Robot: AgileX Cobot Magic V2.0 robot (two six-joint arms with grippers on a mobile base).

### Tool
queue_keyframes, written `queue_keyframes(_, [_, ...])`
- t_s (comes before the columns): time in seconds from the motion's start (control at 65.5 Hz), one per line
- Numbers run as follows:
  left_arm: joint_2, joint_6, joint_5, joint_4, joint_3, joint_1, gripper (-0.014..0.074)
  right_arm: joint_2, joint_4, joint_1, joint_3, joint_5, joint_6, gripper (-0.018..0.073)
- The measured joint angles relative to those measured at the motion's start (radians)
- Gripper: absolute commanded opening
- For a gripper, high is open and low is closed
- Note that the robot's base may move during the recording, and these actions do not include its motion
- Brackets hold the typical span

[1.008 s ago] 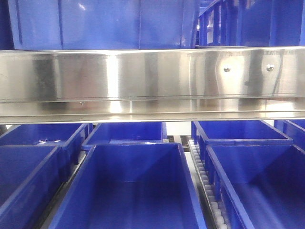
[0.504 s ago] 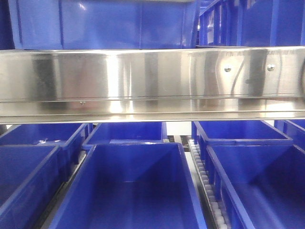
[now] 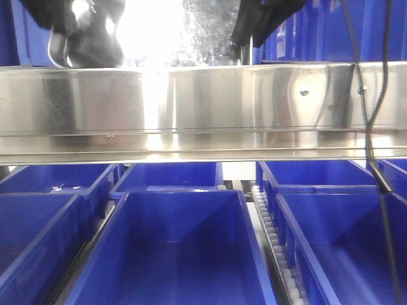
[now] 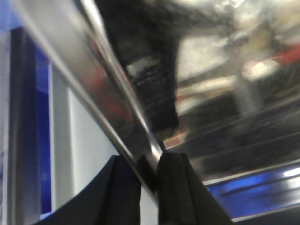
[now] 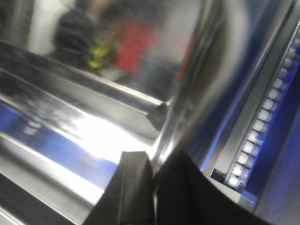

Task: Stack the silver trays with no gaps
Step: 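Lower the held tray onto the steel tray on the shelf, then open both grippers to release the tray rims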

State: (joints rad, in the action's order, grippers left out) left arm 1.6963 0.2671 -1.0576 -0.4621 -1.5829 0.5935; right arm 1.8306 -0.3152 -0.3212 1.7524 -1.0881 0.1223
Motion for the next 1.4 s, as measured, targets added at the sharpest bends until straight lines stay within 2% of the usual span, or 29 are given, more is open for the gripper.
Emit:
queue_keyframes(0.122, [0.013, -0.013, 0.028, 0.001, 0.0, 0.0, 0.02, 0.0, -0.005, -0.004, 0.0, 0.014, 0.002, 0.0317])
queue_keyframes(0.214, [0.017, -0.013, 0.054, 0.01, 0.0, 0.002, 0.0304, 0.0, -0.03, -0.011, 0.0, 0.037, 0.002, 0.0426])
queue_keyframes(0.351, [0.016, 0.015, 0.091, 0.001, 0.0, 0.011, 0.0405, 0.0, -0.061, -0.019, 0.0, 0.057, 0.007, 0.0433])
queue_keyframes(0.58, [0.005, 0.069, 0.095, -0.094, -0.002, 0.016, 0.0412, -0.007, -0.079, -0.021, 0.002, 0.074, 0.008, 0.0431])
queue_keyframes(0.672, [-0.025, 0.091, 0.093, -0.111, -0.023, 0.016, 0.0412, -0.019, -0.079, -0.021, 0.016, 0.075, 0.008, 0.0398])
queue_keyframes(0.779, [-0.088, 0.11, 0.097, -0.115, -0.067, 0.016, 0.0393, -0.059, -0.079, -0.021, 0.044, 0.082, 0.008, 0.0288])
queue_keyframes(0.84, [-0.13, 0.121, 0.109, -0.117, -0.085, 0.016, 0.0354, -0.088, -0.079, -0.021, 0.059, 0.087, 0.008, 0.0212])
queue_keyframes(0.885, [-0.172, 0.126, 0.125, -0.119, -0.093, 0.016, 0.0302, -0.119, -0.079, -0.021, 0.063, 0.089, 0.008, 0.0158])
queue_keyframes(0.947, [-0.231, 0.137, 0.149, -0.121, -0.097, 0.016, 0.0188, -0.163, -0.079, -0.021, 0.066, 0.097, 0.013, 0.0064])
queue_keyframes(1.023, [-0.317, 0.141, 0.179, -0.121, -0.097, 0.016, -0.0003, -0.227, -0.076, -0.021, 0.068, 0.111, 0.029, -0.0097])
queue_keyframes(1.038, [-0.331, 0.141, 0.185, -0.123, -0.097, 0.016, -0.004, -0.238, -0.076, -0.021, 0.068, 0.116, 0.036, -0.0102])
queue_keyframes(1.099, [-0.399, 0.144, 0.195, -0.126, -0.097, 0.016, -0.0007, -0.291, -0.073, -0.021, 0.068, 0.127, 0.058, -0.0068])
queue_keyframes(1.252, [-0.546, 0.144, 0.218, -0.134, -0.075, 0.016, 0.0002, -0.447, -0.072, -0.021, 0.044, 0.181, 0.115, -0.0078])
queue_keyframes(1.405, [-0.74, 0.144, 0.293, -0.14, 0.057, 0.016, 0.0002, -0.609, -0.072, -0.021, -0.064, 0.255, 0.139, -0.0078])
